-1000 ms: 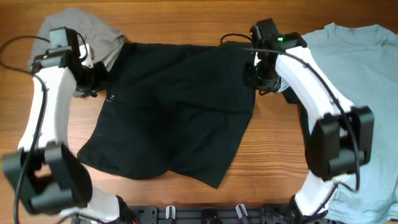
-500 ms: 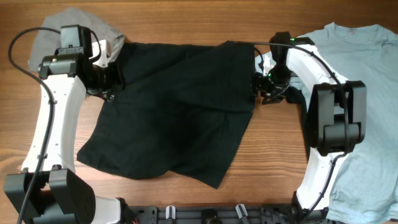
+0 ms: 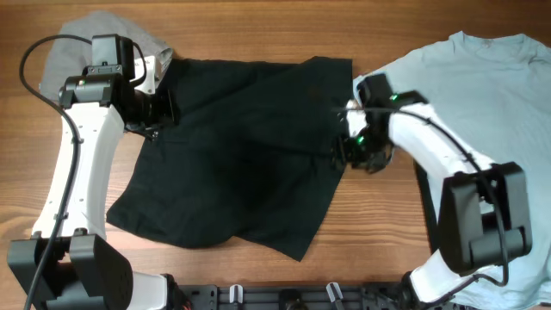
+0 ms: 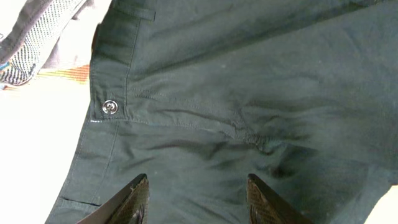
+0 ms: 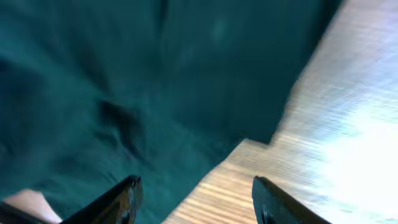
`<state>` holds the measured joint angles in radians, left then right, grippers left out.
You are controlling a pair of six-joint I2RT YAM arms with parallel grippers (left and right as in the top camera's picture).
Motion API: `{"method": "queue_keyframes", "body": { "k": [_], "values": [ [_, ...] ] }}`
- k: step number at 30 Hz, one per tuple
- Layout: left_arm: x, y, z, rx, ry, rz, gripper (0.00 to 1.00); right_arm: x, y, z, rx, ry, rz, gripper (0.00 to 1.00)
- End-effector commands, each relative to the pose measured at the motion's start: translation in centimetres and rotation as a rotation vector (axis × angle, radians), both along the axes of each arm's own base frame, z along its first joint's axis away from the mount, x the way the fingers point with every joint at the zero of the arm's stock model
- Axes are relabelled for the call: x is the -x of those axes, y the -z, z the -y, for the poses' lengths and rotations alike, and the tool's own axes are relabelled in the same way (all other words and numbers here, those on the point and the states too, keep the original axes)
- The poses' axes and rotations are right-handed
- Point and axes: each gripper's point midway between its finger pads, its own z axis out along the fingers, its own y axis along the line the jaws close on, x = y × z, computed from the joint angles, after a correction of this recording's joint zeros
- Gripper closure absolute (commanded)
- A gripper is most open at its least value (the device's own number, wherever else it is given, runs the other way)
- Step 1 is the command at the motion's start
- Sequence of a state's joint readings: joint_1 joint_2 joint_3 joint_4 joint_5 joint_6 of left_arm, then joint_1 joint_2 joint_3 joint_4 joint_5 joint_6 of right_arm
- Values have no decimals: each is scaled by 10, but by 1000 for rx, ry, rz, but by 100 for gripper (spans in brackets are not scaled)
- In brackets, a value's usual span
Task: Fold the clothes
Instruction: 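Pull the shorts' top corners apart with both grippers to flatten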
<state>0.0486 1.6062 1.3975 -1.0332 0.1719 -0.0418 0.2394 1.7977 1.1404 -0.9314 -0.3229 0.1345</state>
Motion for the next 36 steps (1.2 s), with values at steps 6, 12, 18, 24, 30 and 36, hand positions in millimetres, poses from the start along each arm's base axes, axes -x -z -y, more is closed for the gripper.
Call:
{"method": "queue_keyframes", "body": {
  "k": [6,12,18,24,30,36],
  "values": [
    [1,1,-1,-12,10,0,49,-6,50,18,125,124,106,27],
    [1,1,-1,-12,10,-3,48,-38,35,43,225,131,218,96],
    [-1,1,-1,-12,10,6,39,-155,-71,102,266,190,600,11],
    [11,14,-1,-13,9,-46,59,-89,-115,72,81,184,416,7],
    [19,73,9,45,25,-100,65,22,-40,67,85,388,-73,11],
    [18,125,14,76,31,-175,62,78,4,73,130,565,-282,11]
  ]
}}
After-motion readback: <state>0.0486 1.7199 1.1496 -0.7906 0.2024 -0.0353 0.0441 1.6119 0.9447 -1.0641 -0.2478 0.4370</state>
